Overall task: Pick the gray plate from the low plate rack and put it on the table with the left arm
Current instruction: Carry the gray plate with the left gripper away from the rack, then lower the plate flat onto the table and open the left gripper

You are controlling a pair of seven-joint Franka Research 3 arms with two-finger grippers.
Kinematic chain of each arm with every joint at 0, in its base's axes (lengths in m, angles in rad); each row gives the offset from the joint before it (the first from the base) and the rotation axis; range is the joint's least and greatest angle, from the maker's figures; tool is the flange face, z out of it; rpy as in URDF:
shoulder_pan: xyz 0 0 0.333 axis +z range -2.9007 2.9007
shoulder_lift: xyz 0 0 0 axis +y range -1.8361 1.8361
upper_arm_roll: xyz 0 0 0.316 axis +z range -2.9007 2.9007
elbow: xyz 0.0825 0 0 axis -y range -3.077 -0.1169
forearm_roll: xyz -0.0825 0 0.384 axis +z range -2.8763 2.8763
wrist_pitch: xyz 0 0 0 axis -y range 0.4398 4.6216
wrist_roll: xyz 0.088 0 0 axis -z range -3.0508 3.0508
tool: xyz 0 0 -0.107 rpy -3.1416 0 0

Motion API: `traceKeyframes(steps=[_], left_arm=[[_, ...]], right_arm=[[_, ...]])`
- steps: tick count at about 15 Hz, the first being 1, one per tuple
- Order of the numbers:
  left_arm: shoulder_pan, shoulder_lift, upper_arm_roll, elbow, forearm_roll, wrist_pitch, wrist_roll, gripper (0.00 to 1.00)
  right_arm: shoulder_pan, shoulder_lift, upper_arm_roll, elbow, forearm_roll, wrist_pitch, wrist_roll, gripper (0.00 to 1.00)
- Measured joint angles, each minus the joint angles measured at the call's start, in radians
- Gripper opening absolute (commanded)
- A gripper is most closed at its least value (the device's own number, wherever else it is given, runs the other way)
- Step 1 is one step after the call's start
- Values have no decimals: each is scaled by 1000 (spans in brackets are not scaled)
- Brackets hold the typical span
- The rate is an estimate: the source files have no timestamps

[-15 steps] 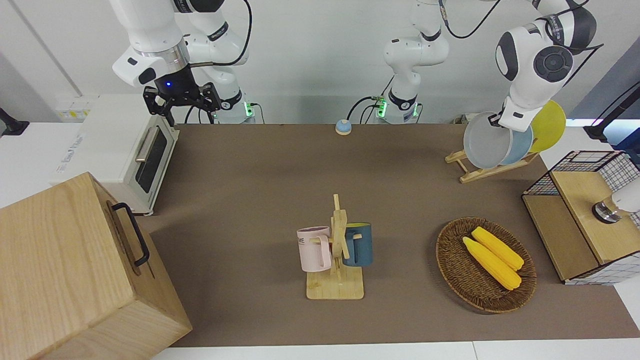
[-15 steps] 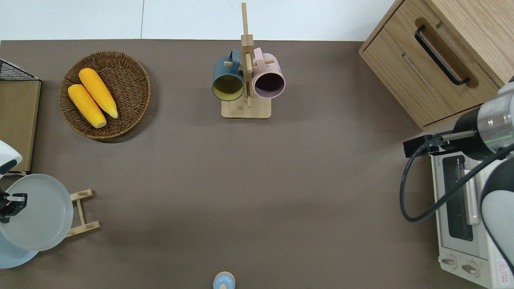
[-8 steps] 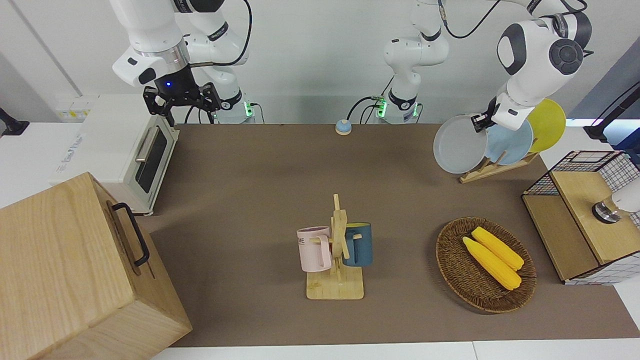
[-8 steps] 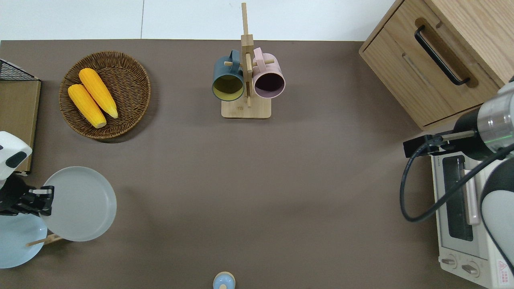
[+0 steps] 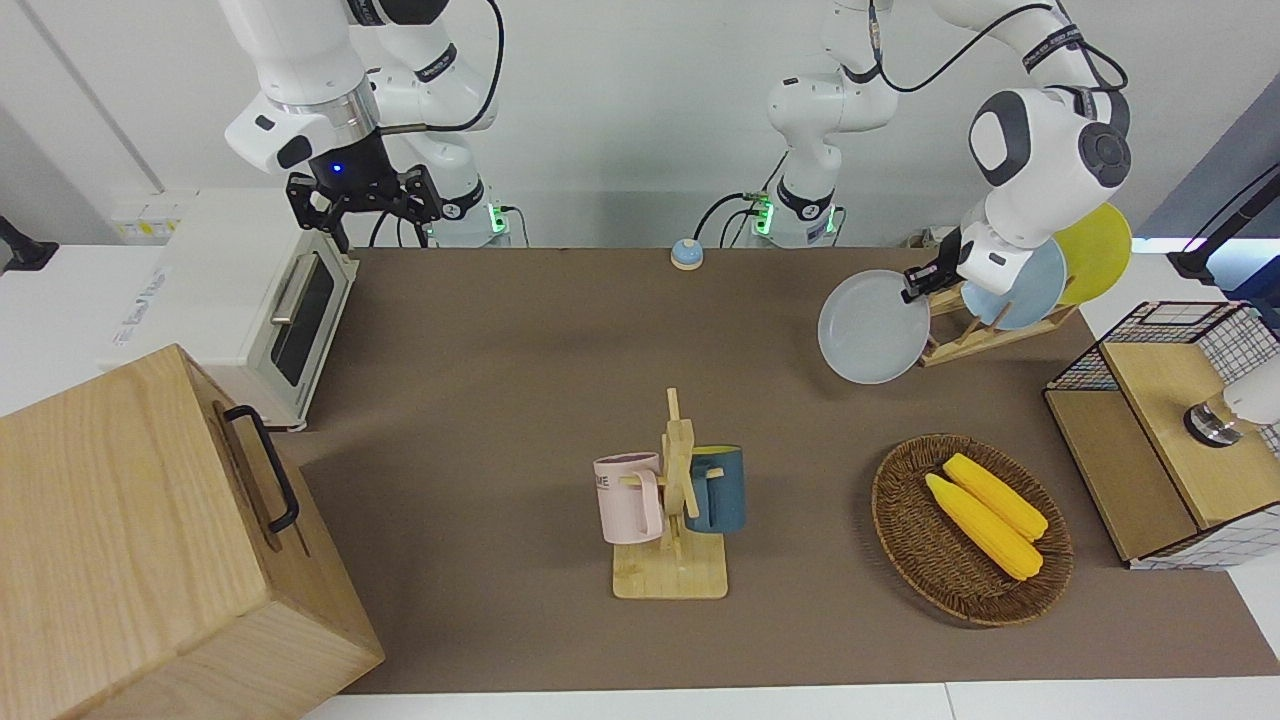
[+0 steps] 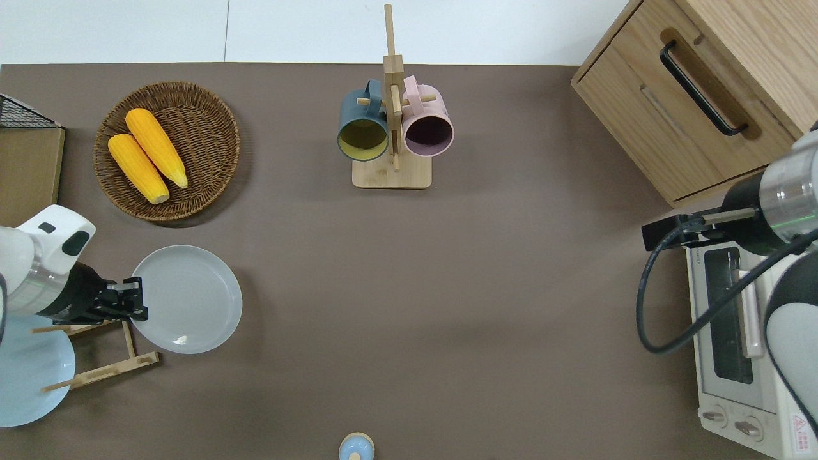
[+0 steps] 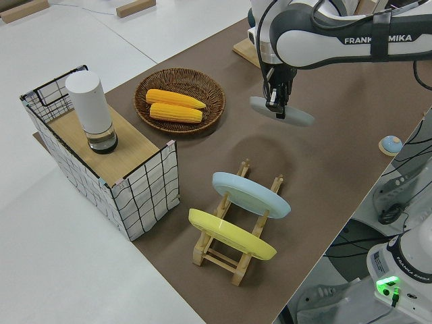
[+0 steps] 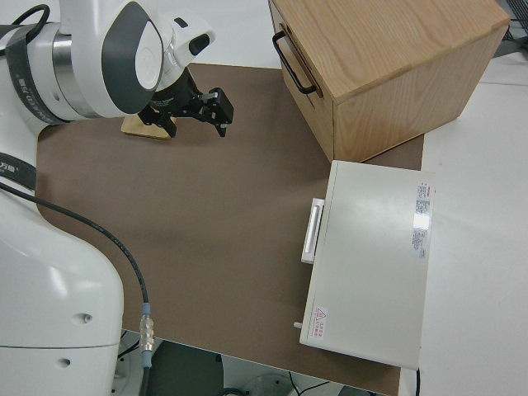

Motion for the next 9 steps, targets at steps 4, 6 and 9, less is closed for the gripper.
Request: traceKeyframes(steps=[4,6,9], left_arm=[[-1,-18,-24,-92,-2,88,-3,0],[-1,-38,-34,-130,-2,105,-3,0],[-7,-68,-55,-197,-3,143,-14,0]], right_arm=[[0,0,0,0,0,0,0,983],[0,0,0,0,0,0,0,983],[0,0,0,0,0,0,0,983]])
